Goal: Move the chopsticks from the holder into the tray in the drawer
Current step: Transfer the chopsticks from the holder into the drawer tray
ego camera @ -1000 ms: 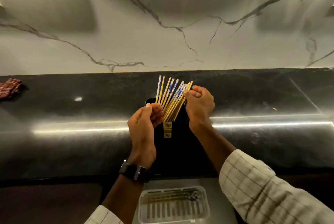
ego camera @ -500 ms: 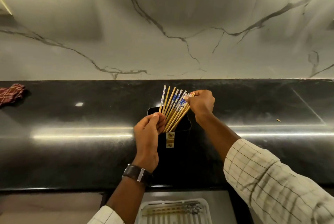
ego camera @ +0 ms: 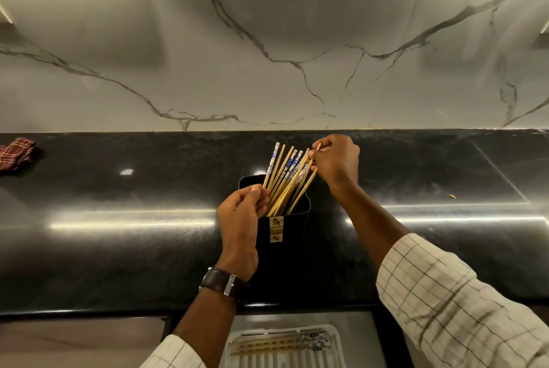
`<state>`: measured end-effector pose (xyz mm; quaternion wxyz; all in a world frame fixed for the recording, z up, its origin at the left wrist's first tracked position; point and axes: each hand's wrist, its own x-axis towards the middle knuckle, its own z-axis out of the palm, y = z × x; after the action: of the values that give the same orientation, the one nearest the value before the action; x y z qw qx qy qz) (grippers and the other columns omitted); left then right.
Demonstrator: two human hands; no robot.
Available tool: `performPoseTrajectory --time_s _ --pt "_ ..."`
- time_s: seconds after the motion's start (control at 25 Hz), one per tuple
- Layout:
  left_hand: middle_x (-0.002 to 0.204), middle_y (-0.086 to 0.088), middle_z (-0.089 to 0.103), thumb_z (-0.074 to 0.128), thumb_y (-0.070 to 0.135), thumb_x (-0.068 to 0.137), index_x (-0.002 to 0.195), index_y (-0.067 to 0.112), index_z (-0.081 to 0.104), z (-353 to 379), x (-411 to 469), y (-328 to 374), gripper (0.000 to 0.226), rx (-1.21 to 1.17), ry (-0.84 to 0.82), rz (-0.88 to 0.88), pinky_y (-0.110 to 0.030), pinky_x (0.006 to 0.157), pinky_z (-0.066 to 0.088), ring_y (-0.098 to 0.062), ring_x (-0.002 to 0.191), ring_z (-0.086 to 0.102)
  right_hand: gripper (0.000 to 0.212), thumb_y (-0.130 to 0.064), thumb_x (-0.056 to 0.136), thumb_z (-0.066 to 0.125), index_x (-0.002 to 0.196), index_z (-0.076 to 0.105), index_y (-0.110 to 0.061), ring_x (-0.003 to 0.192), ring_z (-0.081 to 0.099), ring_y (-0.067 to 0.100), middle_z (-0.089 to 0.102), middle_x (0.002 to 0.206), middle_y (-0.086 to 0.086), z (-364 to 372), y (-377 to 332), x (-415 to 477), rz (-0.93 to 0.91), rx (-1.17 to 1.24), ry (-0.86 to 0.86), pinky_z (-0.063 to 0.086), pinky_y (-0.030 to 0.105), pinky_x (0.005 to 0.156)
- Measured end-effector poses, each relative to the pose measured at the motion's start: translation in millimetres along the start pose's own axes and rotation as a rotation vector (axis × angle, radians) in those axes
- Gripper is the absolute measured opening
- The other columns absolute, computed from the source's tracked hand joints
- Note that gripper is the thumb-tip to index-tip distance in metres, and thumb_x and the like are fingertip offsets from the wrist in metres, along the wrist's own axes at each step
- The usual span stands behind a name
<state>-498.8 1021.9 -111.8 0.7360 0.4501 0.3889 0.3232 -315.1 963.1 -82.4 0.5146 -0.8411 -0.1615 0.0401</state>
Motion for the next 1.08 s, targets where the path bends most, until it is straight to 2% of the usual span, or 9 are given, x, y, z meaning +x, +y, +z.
performPoseTrajectory --time_s 0.08,0.16,0.32,0.48,0.64,0.8,0.92,1.0,1.08 --pt "0.104 -0.014 0.077 0.057 0.013 0.101 0.107 0.006 0.073 -1 1 -1 0.019 0.006 0.002 -0.002 -0.038 0.094 0.059 -0.029 0.105 0.072 0.012 -0.009 0.089 0.077 0.083 0.071 -0.017 0.075 0.077 0.019 0.075 0.085 0.007 0 -1 -1 -0.003 0.012 -0.031 0.066 0.04 0.073" --pt "0.104 -0.013 0.077 0.057 0.014 0.101 0.107 0.006 0.073 -1 0 -2 0.019 0.01 -0.003 -0.003 -0.039 0.095 0.058 -0.027 0.105 0.073 0.015 -0.011 0.087 0.08 0.077 0.07 -0.017 0.073 0.077 0.019 0.075 0.083 0.007 1 -1 -4 0.023 -0.012 -0.064 0.066 0.04 0.073" --pt "0.105 -0.013 0.077 0.057 0.013 0.101 0.109 0.005 0.073 -3 -1 -3 0.019 -0.003 -0.005 -0.002 -0.037 0.094 0.059 -0.026 0.104 0.073 0.01 -0.008 0.089 0.078 0.08 0.074 -0.006 0.072 0.077 0.02 0.075 0.081 0.009 4 0 -3 0.073 -0.017 -0.062 0.067 0.043 0.07" --pt "0.105 -0.014 0.076 0.058 0.013 0.101 0.109 0.004 0.072 -6 -1 -5 0.019 -0.004 -0.01 0.014 -0.032 0.089 0.06 -0.027 0.104 0.073 0.003 -0.006 0.092 0.073 0.092 0.075 -0.003 0.079 0.076 0.023 0.074 0.088 0.011 -5 -10 0 -0.009 -0.018 -0.007 0.066 0.043 0.07" --pt "0.104 -0.012 0.077 0.061 0.012 0.098 0.109 0.005 0.072 -4 -4 -8 0.017 0.055 -0.029 0.07 -0.033 0.09 0.059 -0.025 0.102 0.073 0.008 -0.005 0.093 0.071 0.099 0.074 -0.002 0.083 0.077 0.023 0.074 0.092 0.013 -11 -22 1 -0.095 0.01 -0.035 0.066 0.043 0.073" --pt "0.101 -0.008 0.077 0.061 0.011 0.098 0.106 0.009 0.073 0 -7 -6 0.014 0.121 -0.029 0.069 -0.034 0.089 0.059 -0.022 0.099 0.073 0.008 -0.008 0.09 0.076 0.097 0.074 -0.011 0.086 0.076 0.021 0.075 0.095 0.009 -11 -9 -7 -0.037 -0.023 -0.097 0.065 0.043 0.08" --pt "0.102 -0.007 0.076 0.06 0.011 0.099 0.106 0.011 0.073 -2 -4 -5 0.014 0.134 -0.028 0.052 -0.034 0.089 0.06 -0.022 0.1 0.073 0.011 -0.007 0.09 0.075 0.087 0.072 -0.017 0.081 0.073 0.019 0.076 0.094 0.007 -17 -1 -14 0.002 -0.061 -0.088 0.065 0.039 0.078" --pt "0.103 -0.007 0.076 0.06 0.011 0.099 0.105 0.012 0.073 -3 -3 -5 0.014 0.14 -0.026 0.054 -0.038 0.091 0.06 -0.023 0.101 0.072 0.017 -0.004 0.092 0.071 0.081 0.068 -0.017 0.08 0.07 0.017 0.074 0.094 0.008 -24 1 -15 0.071 -0.07 -0.147 0.064 0.039 0.079" --pt "0.103 -0.008 0.075 0.06 0.011 0.099 0.105 0.012 0.073 -3 -3 -6 0.014 0.14 -0.025 0.06 -0.04 0.093 0.059 -0.024 0.101 0.072 0.01 -0.006 0.095 0.067 0.088 0.069 -0.012 0.081 0.067 0.017 0.071 0.092 0.007 -33 0 -16 0.152 -0.087 -0.253 0.063 0.04 0.079"
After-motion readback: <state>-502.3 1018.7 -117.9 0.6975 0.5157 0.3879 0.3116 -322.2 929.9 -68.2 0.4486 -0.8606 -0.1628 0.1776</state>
